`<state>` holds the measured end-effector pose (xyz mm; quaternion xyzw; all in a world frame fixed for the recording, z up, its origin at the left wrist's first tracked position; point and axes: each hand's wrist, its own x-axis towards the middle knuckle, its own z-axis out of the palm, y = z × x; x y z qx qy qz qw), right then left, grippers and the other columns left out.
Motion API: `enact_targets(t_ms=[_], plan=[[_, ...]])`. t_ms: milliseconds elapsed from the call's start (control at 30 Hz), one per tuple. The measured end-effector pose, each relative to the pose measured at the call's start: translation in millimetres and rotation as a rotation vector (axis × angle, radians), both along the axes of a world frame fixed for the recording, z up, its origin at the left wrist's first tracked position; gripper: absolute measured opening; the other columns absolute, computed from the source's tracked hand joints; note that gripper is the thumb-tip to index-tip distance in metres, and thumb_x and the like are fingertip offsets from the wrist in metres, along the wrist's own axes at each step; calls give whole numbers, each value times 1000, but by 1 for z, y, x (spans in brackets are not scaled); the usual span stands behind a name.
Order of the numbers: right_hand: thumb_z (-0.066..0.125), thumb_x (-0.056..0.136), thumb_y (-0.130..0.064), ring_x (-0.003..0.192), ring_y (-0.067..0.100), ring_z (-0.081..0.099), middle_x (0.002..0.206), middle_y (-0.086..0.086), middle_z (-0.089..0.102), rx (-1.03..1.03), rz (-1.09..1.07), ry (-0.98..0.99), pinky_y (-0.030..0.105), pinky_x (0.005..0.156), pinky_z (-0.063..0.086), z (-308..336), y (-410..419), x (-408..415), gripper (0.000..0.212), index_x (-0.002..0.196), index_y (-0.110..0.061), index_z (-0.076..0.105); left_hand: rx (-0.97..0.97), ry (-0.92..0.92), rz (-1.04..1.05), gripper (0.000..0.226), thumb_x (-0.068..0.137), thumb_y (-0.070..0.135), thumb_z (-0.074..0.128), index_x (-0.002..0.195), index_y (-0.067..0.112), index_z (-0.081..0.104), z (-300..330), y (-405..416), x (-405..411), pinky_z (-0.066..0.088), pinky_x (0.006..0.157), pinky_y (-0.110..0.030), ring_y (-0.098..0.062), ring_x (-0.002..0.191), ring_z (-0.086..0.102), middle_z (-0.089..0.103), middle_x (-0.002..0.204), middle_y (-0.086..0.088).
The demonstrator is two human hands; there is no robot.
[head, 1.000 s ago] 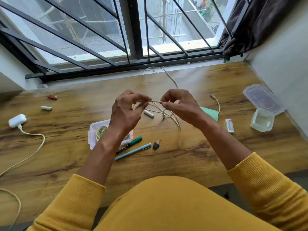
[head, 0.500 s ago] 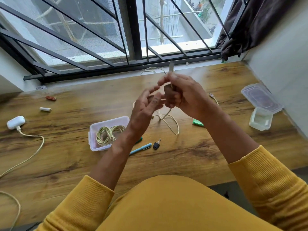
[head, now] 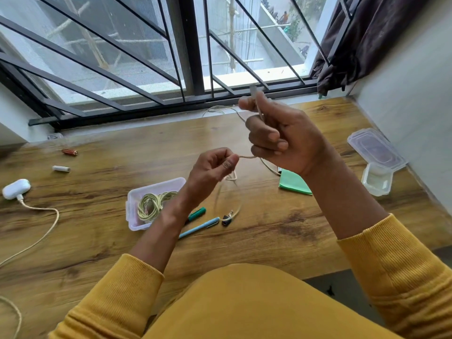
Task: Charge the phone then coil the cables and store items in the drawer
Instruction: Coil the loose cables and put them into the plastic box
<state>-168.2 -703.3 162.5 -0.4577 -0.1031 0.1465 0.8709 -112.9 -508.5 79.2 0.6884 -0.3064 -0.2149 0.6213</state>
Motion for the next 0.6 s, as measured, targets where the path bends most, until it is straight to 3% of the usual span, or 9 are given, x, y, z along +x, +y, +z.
enact_targets(t_ms=[133,233,400,500,600], plan=[[20,115,-32,40,11,46,55,1,52,-118,186,-21,24,42,37,-2,4,-3,42,107,-9,54,-11,10,-9,24,100,20,57,77,12,59,12,7,18,41,76,-38,-11,71,48,54,68,13],[24,114,-31,53,21,60,65,9,61,-245,211,-6,32,56,52,-5,7,-4,43,102,-7,58,-16,-2,9,22,96,22,60,76,15,62,19,10,26,40,68,-23,-9,69,49,59,68,13],[30,112,-29,71,23,68,79,11,67,-296,29,-38,42,78,53,-11,6,-3,42,105,-6,64,-7,-34,62,23,96,21,59,75,17,65,20,13,33,45,66,-20,-7,68,53,63,70,9],[28,114,-26,72,24,65,77,10,65,-275,-72,-87,44,80,52,-7,2,-4,44,103,-4,63,-45,-12,177,23,96,22,59,76,15,66,18,20,38,47,63,-23,-7,64,51,60,68,8],[28,115,-24,70,29,64,76,14,65,-385,-54,-122,45,77,52,-4,2,-7,45,99,-2,64,-47,-6,263,23,96,24,60,76,15,68,23,24,44,45,63,-26,-5,62,49,62,65,13]])
